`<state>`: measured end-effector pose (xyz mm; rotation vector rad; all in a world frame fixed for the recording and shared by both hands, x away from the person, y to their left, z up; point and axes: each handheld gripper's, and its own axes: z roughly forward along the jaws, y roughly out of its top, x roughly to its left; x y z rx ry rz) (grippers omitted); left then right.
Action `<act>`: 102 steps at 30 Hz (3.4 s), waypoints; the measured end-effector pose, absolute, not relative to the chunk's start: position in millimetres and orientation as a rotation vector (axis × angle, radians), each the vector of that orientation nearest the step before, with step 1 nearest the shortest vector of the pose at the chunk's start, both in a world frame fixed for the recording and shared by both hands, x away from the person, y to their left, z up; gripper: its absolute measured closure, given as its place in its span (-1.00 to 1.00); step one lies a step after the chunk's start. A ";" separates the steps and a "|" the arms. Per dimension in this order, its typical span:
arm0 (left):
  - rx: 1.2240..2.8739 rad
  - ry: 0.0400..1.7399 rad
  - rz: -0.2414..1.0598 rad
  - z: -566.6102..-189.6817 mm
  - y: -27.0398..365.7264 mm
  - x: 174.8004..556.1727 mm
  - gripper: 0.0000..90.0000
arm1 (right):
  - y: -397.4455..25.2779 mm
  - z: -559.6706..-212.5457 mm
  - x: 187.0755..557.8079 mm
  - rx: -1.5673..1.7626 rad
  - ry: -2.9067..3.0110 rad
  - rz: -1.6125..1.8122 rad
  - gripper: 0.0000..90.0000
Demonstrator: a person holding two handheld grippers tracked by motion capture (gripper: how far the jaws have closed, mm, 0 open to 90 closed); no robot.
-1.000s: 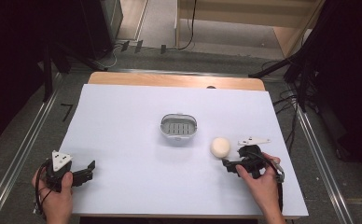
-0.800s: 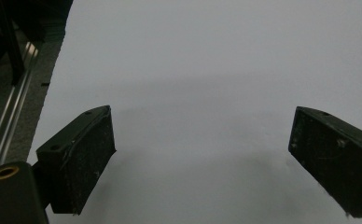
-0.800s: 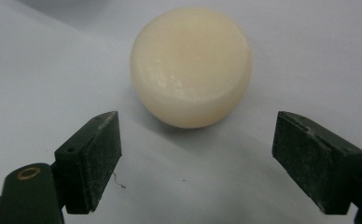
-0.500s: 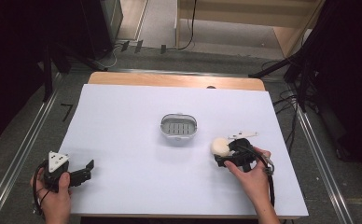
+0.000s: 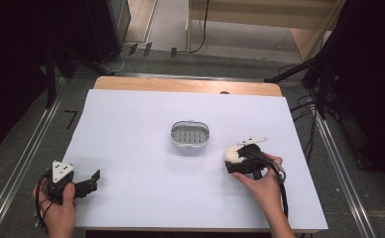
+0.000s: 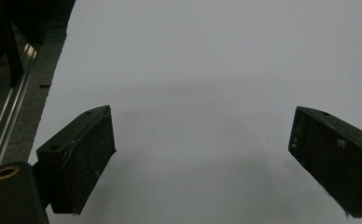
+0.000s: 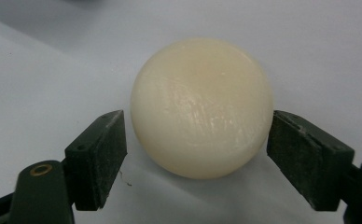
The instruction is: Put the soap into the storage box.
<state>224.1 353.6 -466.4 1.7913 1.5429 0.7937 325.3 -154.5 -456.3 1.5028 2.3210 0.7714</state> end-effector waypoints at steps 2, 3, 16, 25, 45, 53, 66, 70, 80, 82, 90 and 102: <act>1.791 1.543 0.793 -466.5 353.5 224.3 -0.83 | -153.1 -456.8 326.3 1.500 2.325 0.767 -0.51; 1.790 1.544 0.792 -466.6 353.5 224.3 -0.83 | -151.6 -456.9 327.1 1.511 2.314 0.755 -0.46; 1.797 1.544 0.792 -466.8 353.1 224.7 -0.83 | -148.4 -457.0 330.7 1.534 2.285 0.777 -0.46; 1.800 1.544 0.790 -466.8 352.9 224.9 -0.83 | -143.6 -462.4 335.2 1.554 2.263 0.764 -0.45; 1.808 1.542 0.788 -466.7 352.7 225.0 -0.83 | -140.2 -447.6 337.1 1.522 2.296 0.853 -0.44; 1.806 1.541 0.788 -466.7 352.8 225.0 -0.83 | -133.3 -435.3 338.6 1.470 2.310 0.871 -0.44; 1.807 1.539 0.787 -466.8 352.8 225.0 -0.83 | -123.6 -420.7 343.3 1.432 2.324 0.912 -0.44; 1.808 1.540 0.786 -466.8 352.9 225.0 -0.83 | -120.3 -417.3 344.4 1.429 2.326 0.917 -0.44; 1.807 1.538 0.784 -466.8 353.0 225.1 -0.83 | -109.0 -406.9 348.8 1.399 2.335 0.943 -0.44; 1.808 1.537 0.784 -466.8 353.1 225.1 -0.83 | -108.3 -406.3 349.3 1.394 2.338 0.944 -0.44; 1.806 1.536 0.785 -466.9 353.1 225.2 -0.83 | -100.3 -400.9 353.1 1.374 2.342 0.955 -0.44; 1.799 1.542 0.785 -466.9 353.3 225.1 -0.83 | -90.0 -398.9 358.7 1.369 2.357 0.956 -0.43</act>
